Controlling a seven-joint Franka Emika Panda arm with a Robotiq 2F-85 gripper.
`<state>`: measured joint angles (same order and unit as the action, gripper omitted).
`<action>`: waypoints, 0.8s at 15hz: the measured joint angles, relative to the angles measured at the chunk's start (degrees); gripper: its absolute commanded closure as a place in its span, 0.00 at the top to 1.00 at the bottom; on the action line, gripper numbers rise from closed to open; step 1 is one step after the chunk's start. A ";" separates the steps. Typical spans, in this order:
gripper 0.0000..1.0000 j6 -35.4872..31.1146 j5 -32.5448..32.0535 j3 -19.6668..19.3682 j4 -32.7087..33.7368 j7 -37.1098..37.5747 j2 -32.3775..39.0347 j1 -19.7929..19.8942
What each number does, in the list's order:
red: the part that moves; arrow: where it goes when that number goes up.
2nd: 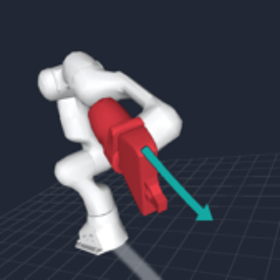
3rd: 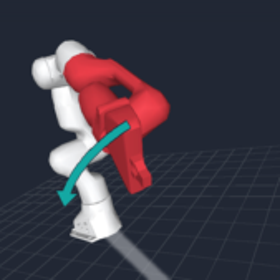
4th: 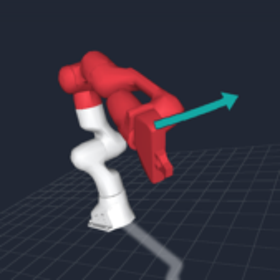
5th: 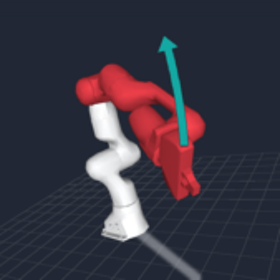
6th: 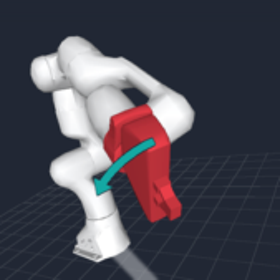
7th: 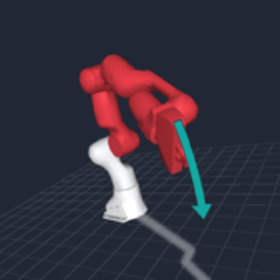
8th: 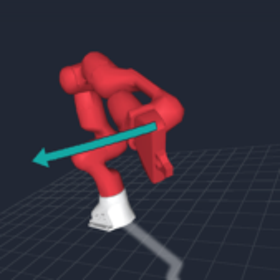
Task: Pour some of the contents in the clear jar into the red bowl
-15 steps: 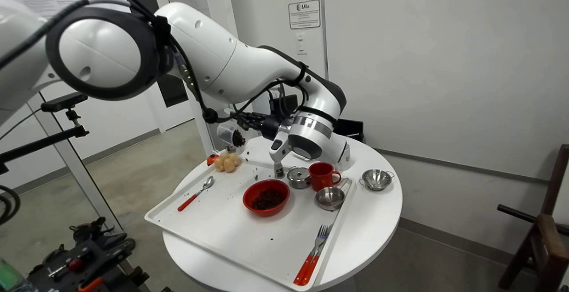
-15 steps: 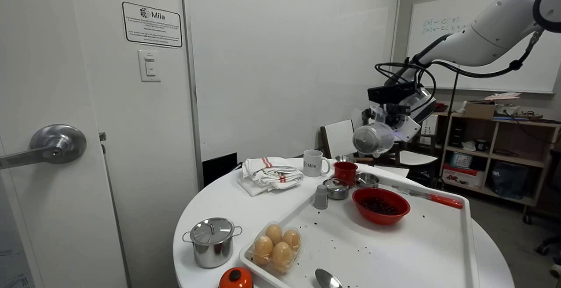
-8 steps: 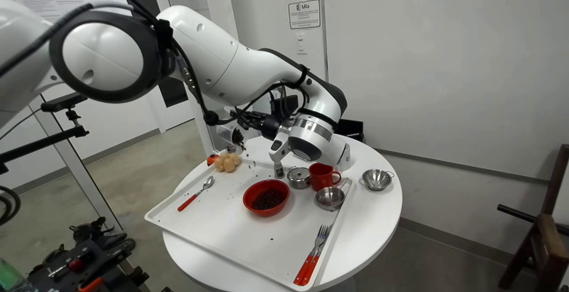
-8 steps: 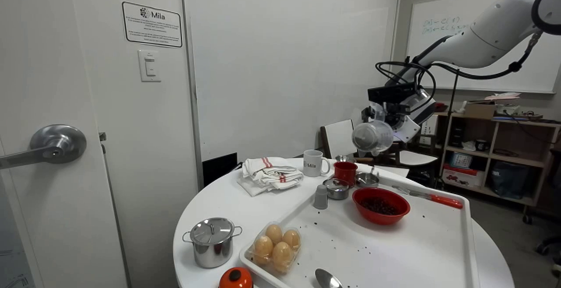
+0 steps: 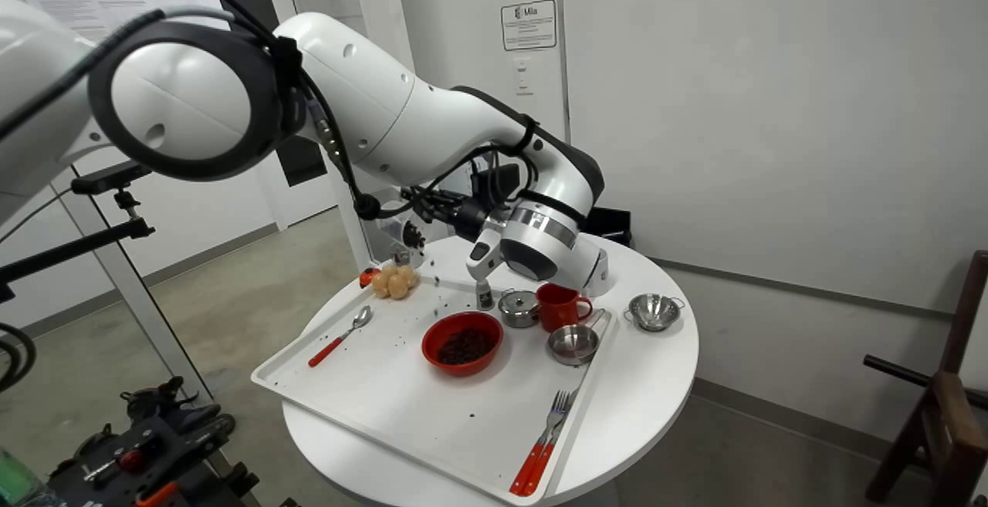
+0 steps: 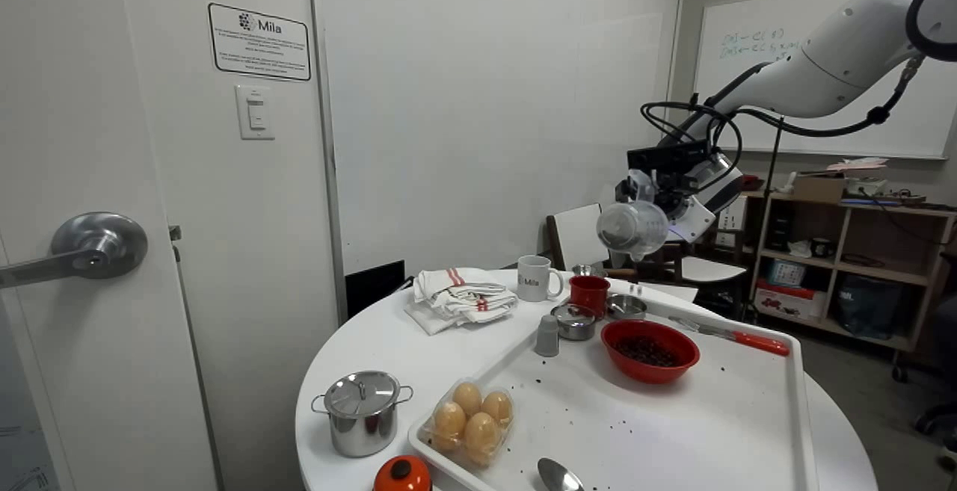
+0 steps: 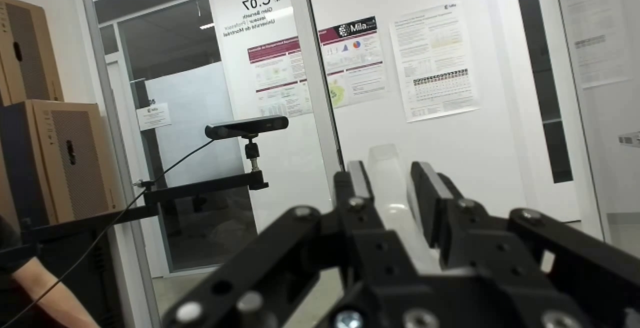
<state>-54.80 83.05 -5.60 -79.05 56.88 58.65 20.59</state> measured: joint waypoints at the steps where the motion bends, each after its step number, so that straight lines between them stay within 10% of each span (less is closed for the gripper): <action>1: 0.07 0.00 0.09 0.00 0.00 0.01 0.01 0.00; 12: 0.07 -3.12 -3.62 -3.73 0.43 5.81 -0.10 -0.90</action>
<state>-57.92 79.43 -9.32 -78.62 62.69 58.55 19.69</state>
